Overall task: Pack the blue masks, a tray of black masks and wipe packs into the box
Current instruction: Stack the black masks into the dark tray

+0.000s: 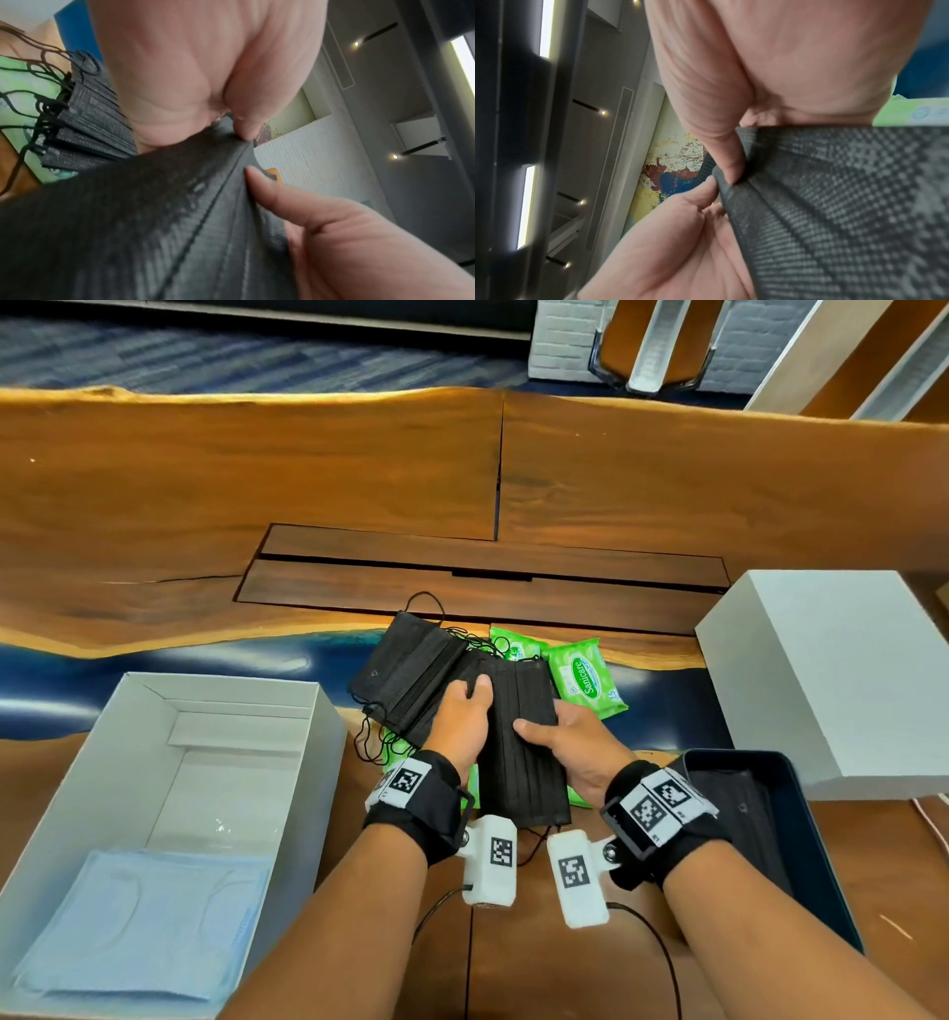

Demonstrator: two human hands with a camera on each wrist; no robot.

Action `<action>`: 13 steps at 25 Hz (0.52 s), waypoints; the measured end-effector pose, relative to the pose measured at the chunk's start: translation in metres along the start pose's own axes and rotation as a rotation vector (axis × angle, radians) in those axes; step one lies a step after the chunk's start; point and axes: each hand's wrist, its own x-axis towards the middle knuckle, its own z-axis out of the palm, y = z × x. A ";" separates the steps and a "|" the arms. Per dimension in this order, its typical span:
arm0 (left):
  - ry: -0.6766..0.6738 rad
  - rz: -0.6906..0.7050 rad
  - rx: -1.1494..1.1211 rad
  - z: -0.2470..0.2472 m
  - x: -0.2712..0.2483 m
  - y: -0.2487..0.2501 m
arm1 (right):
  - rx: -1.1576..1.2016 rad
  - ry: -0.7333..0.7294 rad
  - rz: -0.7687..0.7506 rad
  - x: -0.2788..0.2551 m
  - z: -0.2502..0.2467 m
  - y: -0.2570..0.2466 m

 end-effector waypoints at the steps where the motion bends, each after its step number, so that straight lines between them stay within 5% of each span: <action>1: -0.043 -0.047 -0.033 0.005 0.001 -0.005 | -0.017 0.019 -0.013 -0.002 0.000 0.002; 8: 0.025 -0.026 -0.126 0.017 -0.002 -0.009 | -0.130 0.056 -0.019 -0.011 -0.024 0.007; 13: -0.066 -0.082 -0.053 0.035 -0.017 -0.005 | -0.134 0.127 -0.046 -0.020 -0.051 0.013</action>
